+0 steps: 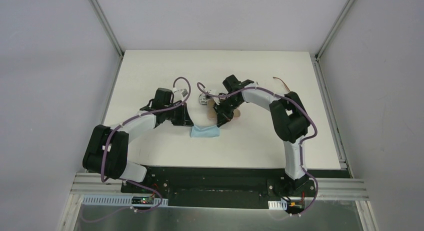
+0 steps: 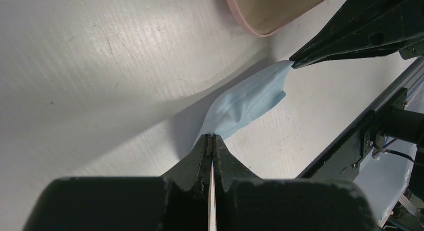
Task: Organize the sunglasses
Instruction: Pick up the glasses cleaning cloth from the center of the board, then place the glasses cleaning cloth in the sunglasses case, then fold the sunglasses at the center of the board.
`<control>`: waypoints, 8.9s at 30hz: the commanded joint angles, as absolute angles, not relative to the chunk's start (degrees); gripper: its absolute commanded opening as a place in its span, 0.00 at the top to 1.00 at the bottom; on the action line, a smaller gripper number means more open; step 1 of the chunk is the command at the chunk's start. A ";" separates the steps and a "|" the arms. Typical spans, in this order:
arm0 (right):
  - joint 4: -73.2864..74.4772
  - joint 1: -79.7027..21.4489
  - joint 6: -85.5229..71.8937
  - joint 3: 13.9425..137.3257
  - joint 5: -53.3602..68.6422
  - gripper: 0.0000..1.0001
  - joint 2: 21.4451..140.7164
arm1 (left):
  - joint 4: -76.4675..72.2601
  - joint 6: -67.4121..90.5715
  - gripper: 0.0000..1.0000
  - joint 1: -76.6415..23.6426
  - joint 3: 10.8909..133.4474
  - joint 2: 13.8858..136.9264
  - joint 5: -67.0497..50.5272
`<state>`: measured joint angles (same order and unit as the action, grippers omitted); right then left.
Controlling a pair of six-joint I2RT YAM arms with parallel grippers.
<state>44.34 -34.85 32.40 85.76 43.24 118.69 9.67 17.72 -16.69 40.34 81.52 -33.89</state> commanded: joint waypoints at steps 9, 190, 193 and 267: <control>44.54 -29.42 31.70 83.50 41.40 1.00 112.07 | -2.67 25.93 1.00 -24.27 43.64 84.26 -25.22; 55.55 0.35 88.06 91.35 18.64 1.00 116.00 | 1.76 27.58 0.56 -34.36 42.45 71.07 -14.33; 57.51 0.29 87.66 89.22 21.21 1.00 111.78 | 1.64 27.42 0.56 -34.36 42.81 71.36 -13.96; 63.06 -53.71 54.32 68.52 18.12 1.00 66.44 | 21.01 10.94 0.75 -52.55 80.66 104.70 -34.28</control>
<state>66.08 -54.28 54.52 67.33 22.72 65.89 21.04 13.08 -50.46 84.18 112.07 -29.41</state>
